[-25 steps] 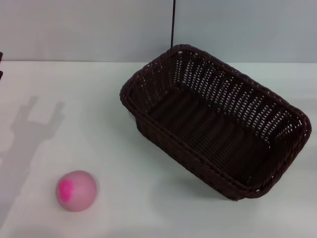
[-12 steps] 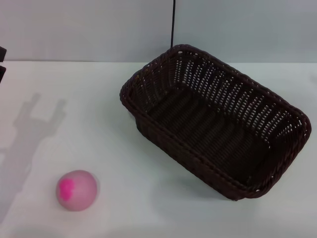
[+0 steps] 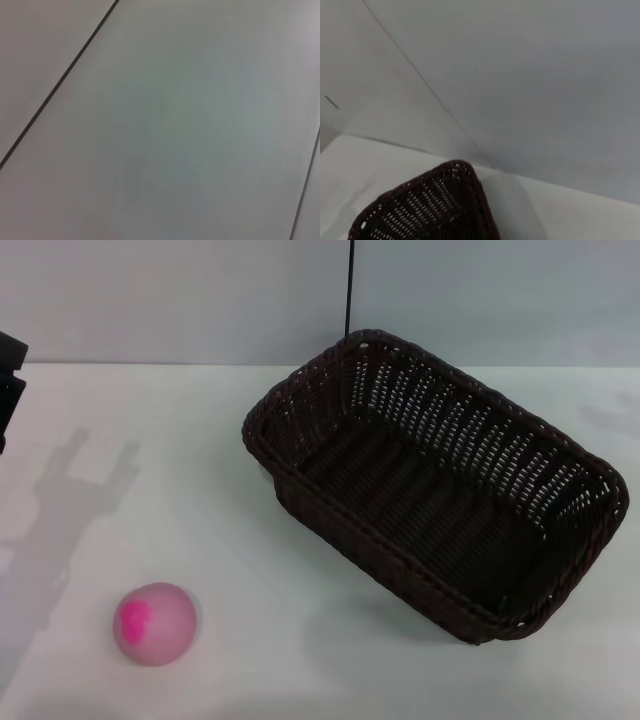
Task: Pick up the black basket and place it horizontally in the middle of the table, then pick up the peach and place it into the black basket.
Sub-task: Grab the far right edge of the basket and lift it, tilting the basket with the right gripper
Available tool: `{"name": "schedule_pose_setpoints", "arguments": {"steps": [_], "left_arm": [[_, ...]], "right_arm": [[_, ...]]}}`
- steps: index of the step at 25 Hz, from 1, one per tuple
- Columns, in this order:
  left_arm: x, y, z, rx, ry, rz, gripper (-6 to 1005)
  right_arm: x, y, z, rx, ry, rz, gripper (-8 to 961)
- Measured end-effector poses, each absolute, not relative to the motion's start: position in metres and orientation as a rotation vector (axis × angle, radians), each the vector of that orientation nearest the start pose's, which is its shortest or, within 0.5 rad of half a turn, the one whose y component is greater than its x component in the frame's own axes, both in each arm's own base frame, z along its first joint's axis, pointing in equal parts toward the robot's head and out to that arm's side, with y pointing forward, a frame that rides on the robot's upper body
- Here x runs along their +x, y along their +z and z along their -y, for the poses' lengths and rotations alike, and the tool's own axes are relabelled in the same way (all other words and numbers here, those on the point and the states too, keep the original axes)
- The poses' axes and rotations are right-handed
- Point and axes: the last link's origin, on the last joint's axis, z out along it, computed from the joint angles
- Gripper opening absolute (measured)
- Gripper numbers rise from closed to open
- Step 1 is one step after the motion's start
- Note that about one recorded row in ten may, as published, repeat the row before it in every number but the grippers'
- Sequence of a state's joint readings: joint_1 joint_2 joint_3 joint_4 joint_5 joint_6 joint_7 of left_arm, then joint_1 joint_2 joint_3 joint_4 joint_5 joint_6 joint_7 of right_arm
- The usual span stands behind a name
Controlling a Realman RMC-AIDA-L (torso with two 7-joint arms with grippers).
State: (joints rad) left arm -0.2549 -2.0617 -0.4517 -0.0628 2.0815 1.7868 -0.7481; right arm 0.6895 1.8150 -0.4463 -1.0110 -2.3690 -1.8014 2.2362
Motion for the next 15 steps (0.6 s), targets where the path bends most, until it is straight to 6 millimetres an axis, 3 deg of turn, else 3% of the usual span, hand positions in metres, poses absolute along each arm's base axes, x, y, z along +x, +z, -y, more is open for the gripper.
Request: {"name": "schedule_pose_setpoints", "arguments": {"steps": [4, 7, 15], "left_arm": [[-0.323, 0.020, -0.234, -1.547, -1.401, 0.658, 801], [-0.323, 0.018, -0.234, -1.555, -1.396, 0.666, 801], [-0.326, 0.015, -0.230, -1.566, -1.380, 0.687, 801]], "right_arm": [[0.234, 0.172, -0.384, -2.439, 0.221, -1.356, 734], [0.232, 0.165, -0.384, -2.455, 0.107, -1.402, 760], [0.243, 0.138, -0.375, -2.466, -0.037, -1.516, 761]]}}
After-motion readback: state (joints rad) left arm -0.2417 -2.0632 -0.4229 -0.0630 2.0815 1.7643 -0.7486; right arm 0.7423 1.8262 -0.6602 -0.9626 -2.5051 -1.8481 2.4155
